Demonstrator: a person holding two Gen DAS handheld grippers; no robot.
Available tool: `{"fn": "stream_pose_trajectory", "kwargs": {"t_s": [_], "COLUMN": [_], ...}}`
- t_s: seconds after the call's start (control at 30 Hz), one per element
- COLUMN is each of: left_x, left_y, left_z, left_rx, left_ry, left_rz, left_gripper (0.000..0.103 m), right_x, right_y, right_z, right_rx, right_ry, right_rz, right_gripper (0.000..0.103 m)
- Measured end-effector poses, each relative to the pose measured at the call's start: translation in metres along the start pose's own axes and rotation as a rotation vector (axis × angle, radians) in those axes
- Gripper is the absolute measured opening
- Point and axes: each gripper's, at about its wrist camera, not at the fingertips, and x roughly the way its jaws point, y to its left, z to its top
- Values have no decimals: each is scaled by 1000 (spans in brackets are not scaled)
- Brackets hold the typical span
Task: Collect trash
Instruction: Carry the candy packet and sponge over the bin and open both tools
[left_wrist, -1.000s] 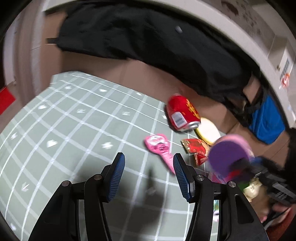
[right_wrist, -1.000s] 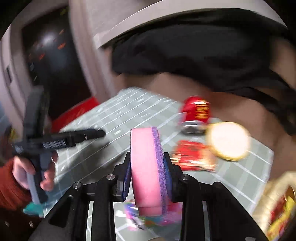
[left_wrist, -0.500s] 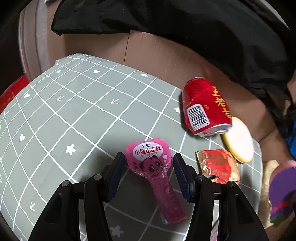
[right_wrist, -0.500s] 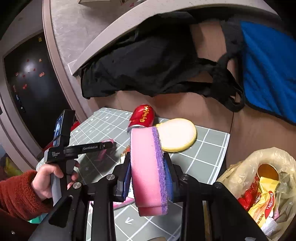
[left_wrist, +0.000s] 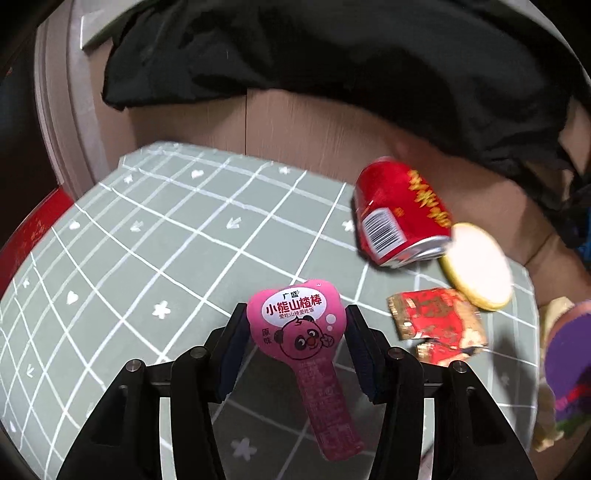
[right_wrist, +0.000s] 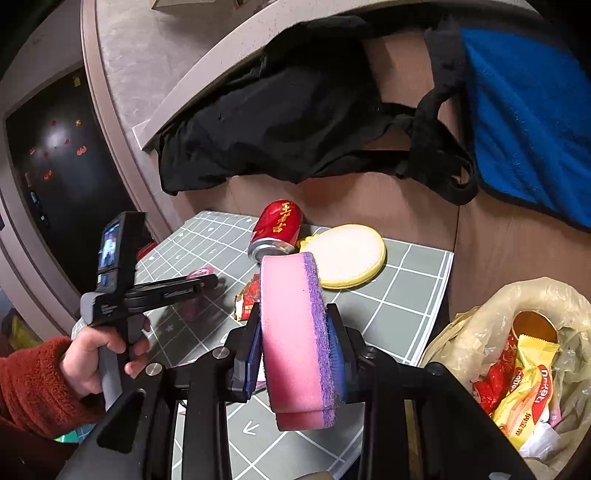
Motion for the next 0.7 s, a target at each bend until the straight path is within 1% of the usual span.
{"fn": "stream_pose_trajectory", "kwargs": {"t_s": [0.13, 0.23, 0.4, 0.57, 0.7], "left_x": [-43, -83, -151, -193, -209], "left_y": [-6, -17, -41, -67, -90], "left_z": [6, 15, 26, 27, 23], "left_rx": [27, 58, 121, 148, 175], "left_ry": [-95, -193, -361, -441, -481], "left_rz": [-30, -54, -88, -141, -170], "left_gripper": [52, 52, 52, 52, 52], "right_x": [-10, -21, -46, -73, -101], "right_y": [7, 17, 36, 33, 21], "right_z": [8, 19, 40, 54, 58], "right_rx": [-6, -38, -114, -137, -148], "right_ry": [-33, -62, -125, -168, -206], "right_rz": [2, 1, -26, -43, -67], "right_gripper": [30, 30, 30, 30, 30]}}
